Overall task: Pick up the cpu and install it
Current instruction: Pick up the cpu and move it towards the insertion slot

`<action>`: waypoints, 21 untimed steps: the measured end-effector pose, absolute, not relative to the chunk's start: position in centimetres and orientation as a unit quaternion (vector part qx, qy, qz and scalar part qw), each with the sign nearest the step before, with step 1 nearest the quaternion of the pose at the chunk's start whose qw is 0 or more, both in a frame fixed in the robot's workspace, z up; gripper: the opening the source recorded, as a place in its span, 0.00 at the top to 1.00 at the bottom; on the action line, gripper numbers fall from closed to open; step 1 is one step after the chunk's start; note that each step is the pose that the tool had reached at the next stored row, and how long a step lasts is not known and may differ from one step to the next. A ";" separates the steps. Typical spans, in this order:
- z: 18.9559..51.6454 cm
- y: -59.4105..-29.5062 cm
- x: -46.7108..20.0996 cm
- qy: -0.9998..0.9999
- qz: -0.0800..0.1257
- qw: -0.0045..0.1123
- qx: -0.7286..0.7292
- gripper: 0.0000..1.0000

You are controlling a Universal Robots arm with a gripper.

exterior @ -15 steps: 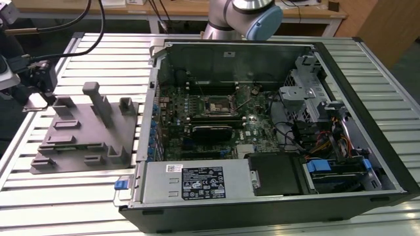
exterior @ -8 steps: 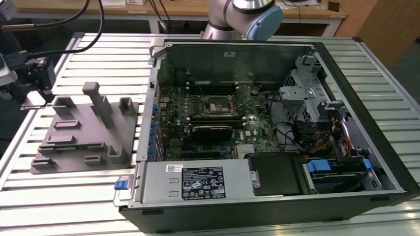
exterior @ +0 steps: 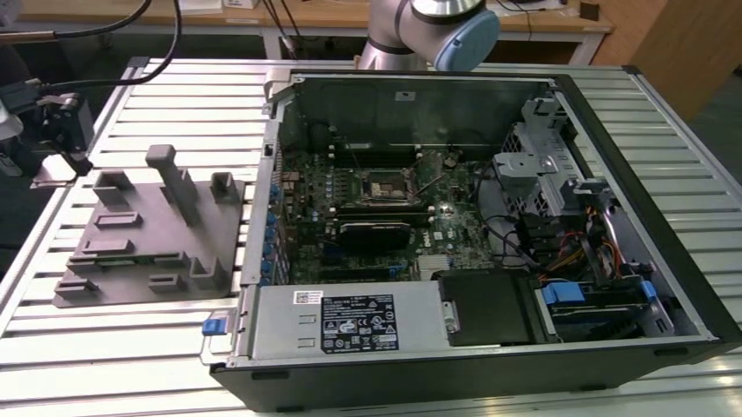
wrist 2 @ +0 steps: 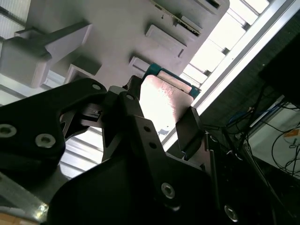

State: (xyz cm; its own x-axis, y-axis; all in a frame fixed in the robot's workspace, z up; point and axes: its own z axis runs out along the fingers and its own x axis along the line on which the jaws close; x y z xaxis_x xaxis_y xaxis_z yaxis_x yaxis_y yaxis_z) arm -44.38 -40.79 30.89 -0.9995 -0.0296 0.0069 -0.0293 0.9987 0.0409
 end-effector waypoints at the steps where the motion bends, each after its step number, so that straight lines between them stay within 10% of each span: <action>1: 31.1 -40.8 -44.4 -1.000 -0.020 0.004 0.015 0.46; 21: 36.0 -40.7 -44.4 -1.000 -0.020 0.004 0.015 0.46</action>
